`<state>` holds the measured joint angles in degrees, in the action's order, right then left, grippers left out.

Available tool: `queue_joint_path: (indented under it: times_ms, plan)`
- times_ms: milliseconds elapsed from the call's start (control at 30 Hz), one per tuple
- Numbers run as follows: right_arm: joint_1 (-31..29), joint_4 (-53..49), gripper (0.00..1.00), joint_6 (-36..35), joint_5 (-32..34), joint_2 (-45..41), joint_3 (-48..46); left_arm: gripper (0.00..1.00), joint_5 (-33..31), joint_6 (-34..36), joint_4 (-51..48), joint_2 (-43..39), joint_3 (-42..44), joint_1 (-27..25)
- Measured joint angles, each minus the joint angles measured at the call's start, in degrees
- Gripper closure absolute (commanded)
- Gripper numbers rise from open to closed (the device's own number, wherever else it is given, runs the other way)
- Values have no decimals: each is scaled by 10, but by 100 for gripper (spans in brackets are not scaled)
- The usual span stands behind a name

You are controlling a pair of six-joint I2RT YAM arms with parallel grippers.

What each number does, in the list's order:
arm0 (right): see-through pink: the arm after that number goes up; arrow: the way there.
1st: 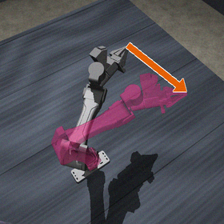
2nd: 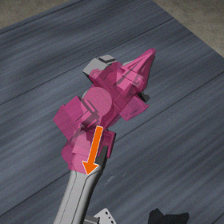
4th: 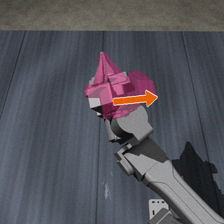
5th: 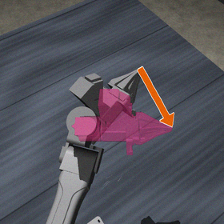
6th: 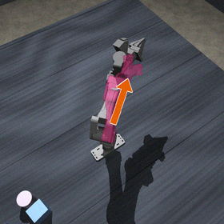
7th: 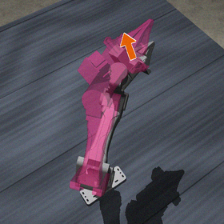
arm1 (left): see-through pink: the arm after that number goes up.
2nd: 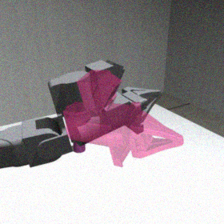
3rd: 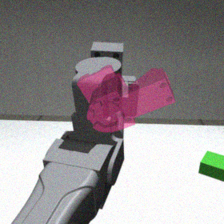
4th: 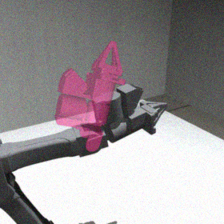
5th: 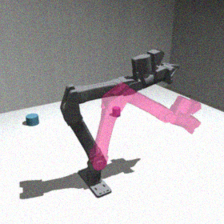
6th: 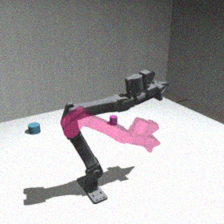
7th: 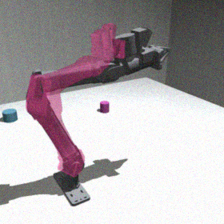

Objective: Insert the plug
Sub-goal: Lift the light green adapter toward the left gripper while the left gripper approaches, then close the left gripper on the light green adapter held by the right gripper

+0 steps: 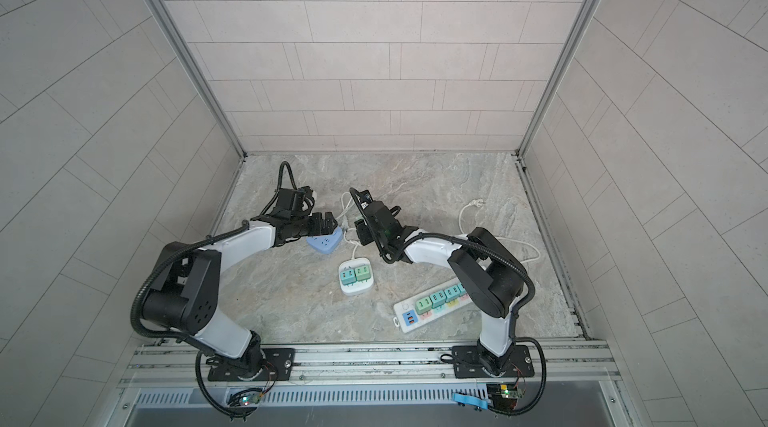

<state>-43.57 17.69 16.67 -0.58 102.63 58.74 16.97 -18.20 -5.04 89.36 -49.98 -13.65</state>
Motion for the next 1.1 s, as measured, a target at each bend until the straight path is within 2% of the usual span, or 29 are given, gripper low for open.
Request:
queue_joint_path:
  times_ms: [200,433,533,600,767,833,1100]
  plan:
    - [-19,96,82,-38,-22,-54,-61,3,1,0,-29,-113,2,-1]
    - [-54,189,88,-94,-18,-75,-109,10,-3,-16,-66,-307,27,-2]
    - [-82,234,89,-127,-15,-76,-132,14,8,-26,-91,-363,29,-7]
    - [-97,261,91,-149,-16,-82,-151,14,7,-30,-108,-385,30,-25]
    - [-108,309,93,-203,-15,-116,-192,14,-24,-30,-160,-426,38,-128]
    - [-107,325,93,-219,-15,-130,-204,14,-30,-31,-170,-434,44,-153]
    - [-108,372,93,-266,-21,-163,-262,25,-28,-45,-191,-458,63,-186]
